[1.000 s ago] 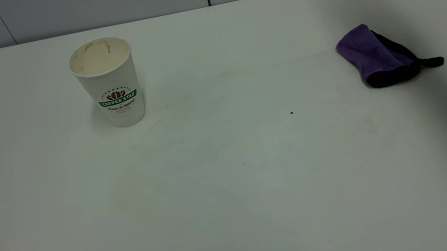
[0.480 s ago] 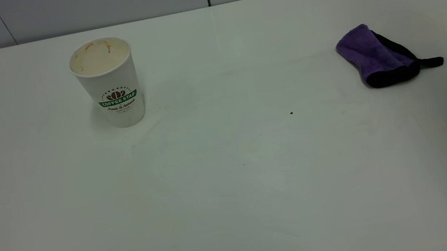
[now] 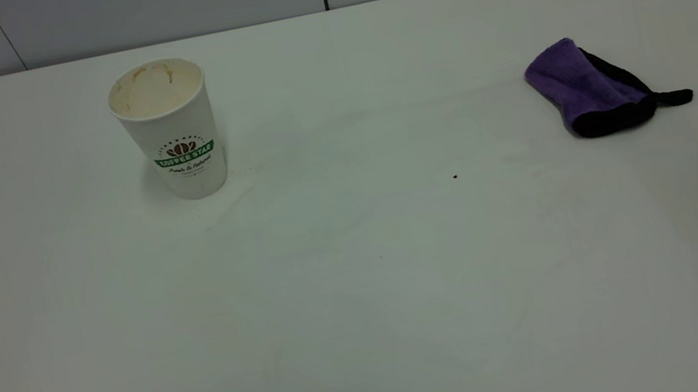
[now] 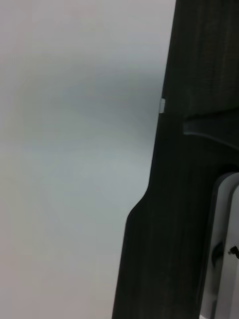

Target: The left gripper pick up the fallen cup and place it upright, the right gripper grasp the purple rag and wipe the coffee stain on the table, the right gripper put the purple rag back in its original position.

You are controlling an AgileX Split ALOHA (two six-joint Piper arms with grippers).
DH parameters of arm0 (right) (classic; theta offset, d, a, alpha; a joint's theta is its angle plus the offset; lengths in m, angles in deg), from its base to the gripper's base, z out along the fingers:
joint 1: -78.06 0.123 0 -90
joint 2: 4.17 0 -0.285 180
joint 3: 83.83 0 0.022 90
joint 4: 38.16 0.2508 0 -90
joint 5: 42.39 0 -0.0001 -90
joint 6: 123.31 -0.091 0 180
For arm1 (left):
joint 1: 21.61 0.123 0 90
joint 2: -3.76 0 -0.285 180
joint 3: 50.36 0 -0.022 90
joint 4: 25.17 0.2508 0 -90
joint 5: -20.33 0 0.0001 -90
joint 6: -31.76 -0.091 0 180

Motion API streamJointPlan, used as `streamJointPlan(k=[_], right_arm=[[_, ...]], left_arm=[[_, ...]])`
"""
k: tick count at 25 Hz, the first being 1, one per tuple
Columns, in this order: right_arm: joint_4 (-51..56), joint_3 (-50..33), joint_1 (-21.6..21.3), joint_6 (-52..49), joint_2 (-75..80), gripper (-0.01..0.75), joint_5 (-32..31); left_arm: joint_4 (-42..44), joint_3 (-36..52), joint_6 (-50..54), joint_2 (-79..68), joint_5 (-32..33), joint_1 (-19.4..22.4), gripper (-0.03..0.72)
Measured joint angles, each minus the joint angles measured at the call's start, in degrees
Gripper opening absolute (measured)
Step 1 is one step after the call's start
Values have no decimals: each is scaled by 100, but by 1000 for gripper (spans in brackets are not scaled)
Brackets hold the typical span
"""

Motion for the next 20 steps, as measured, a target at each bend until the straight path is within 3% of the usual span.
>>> streamJointPlan(k=[7,20], right_arm=[[73,-627,0,195,-1353,690,224],[73,-751,0,91,-1440,638,197]], left_arm=[[0,0,0,0,0,0,462],[0,0,0,0,0,0,462]])
